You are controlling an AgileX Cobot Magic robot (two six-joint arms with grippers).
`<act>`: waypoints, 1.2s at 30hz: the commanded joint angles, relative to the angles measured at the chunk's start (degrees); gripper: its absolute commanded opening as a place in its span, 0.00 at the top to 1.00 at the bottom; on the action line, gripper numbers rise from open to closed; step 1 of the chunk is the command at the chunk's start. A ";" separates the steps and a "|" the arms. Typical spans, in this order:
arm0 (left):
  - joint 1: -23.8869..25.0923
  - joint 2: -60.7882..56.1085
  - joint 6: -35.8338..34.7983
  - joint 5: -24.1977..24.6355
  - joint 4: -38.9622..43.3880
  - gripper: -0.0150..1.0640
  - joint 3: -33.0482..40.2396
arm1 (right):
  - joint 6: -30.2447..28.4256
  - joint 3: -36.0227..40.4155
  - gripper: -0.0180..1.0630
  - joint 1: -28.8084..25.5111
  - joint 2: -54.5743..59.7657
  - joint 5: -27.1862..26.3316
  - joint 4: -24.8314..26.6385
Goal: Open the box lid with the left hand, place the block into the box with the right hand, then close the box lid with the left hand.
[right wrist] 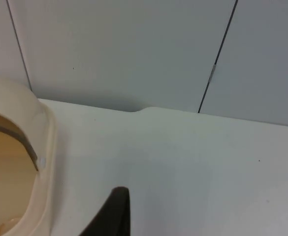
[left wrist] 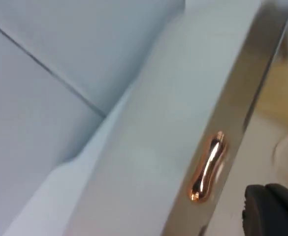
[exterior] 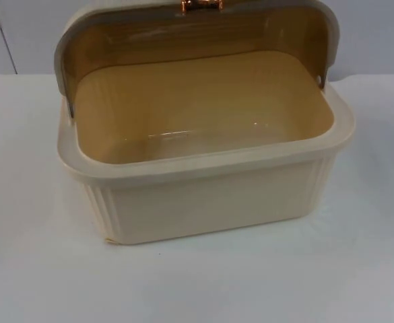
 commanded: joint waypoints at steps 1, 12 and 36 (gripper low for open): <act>0.16 -2.70 -1.66 -1.77 -1.82 0.99 -0.42 | 0.02 0.03 0.02 -0.25 -0.28 -1.04 0.45; 12.13 -13.23 -14.88 -7.54 -0.70 0.99 -0.51 | 0.02 0.03 0.02 -0.25 -0.28 -1.06 1.46; 29.34 -15.49 -18.66 -9.81 -1.63 0.99 6.12 | 0.02 0.03 0.02 -0.25 -0.28 -1.41 1.46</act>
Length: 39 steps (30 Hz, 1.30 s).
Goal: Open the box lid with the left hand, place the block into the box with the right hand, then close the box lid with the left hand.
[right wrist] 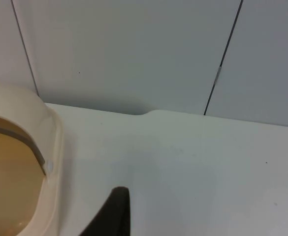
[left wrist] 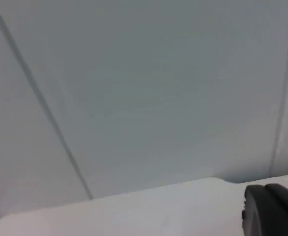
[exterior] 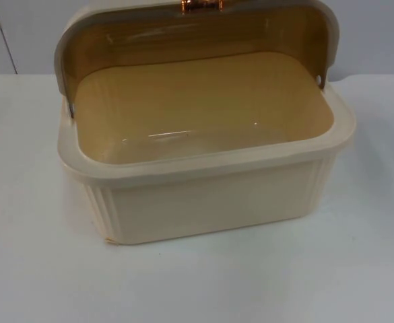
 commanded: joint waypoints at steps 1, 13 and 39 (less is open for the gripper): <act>2.36 -0.35 -0.71 -0.86 -2.06 0.99 0.96 | 0.02 0.03 0.02 -0.25 -0.28 -0.91 0.12; 3.64 -0.35 3.70 -3.26 -7.16 0.99 1.61 | 0.02 0.03 0.02 -0.25 -0.28 -1.47 0.12; 3.12 -0.35 1.41 -2.97 -5.72 0.02 1.61 | 13.21 -0.07 0.02 -0.25 4.62 -4.33 -9.50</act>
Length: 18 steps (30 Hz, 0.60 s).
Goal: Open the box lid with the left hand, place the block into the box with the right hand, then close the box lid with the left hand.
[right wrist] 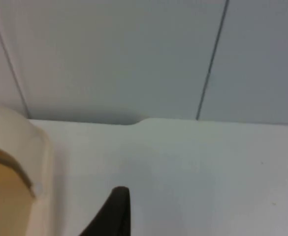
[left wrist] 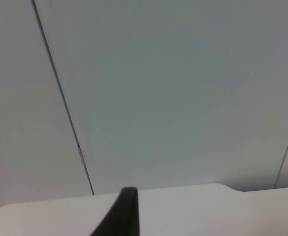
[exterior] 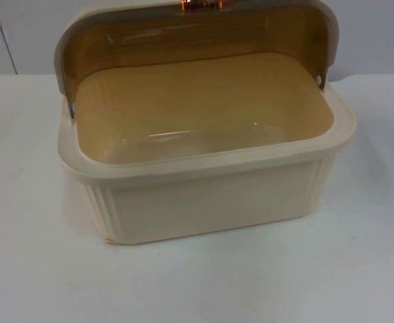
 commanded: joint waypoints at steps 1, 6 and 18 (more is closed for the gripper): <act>-0.29 -0.35 -0.68 -0.68 0.20 0.02 0.33 | 6.42 -0.23 0.02 -0.25 2.79 -1.53 -5.77; -0.29 -0.35 -0.68 -0.79 0.20 0.02 0.33 | 6.39 -2.92 0.02 -0.36 7.33 -0.08 -6.65; -2.86 -0.35 -0.68 -0.79 3.75 0.02 0.33 | -7.13 -10.71 0.02 -11.73 16.30 -4.07 12.66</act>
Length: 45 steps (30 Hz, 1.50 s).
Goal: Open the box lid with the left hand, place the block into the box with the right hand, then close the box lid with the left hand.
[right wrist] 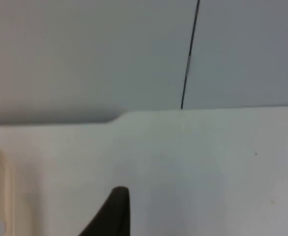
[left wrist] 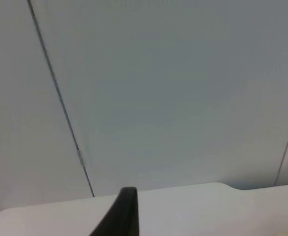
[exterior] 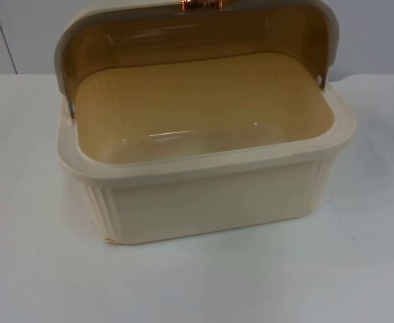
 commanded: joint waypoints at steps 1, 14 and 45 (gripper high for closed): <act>-1.19 -0.35 -0.54 -0.79 1.58 0.02 0.33 | -4.77 -1.44 0.02 -4.67 1.30 -2.38 6.22; -2.58 -0.35 -0.54 -0.45 2.64 0.02 0.33 | -4.59 2.37 0.02 -9.37 13.71 -5.31 3.11; -2.46 0.52 -0.54 1.47 5.35 0.02 0.33 | -5.72 5.39 0.02 -11.90 38.09 -4.24 3.11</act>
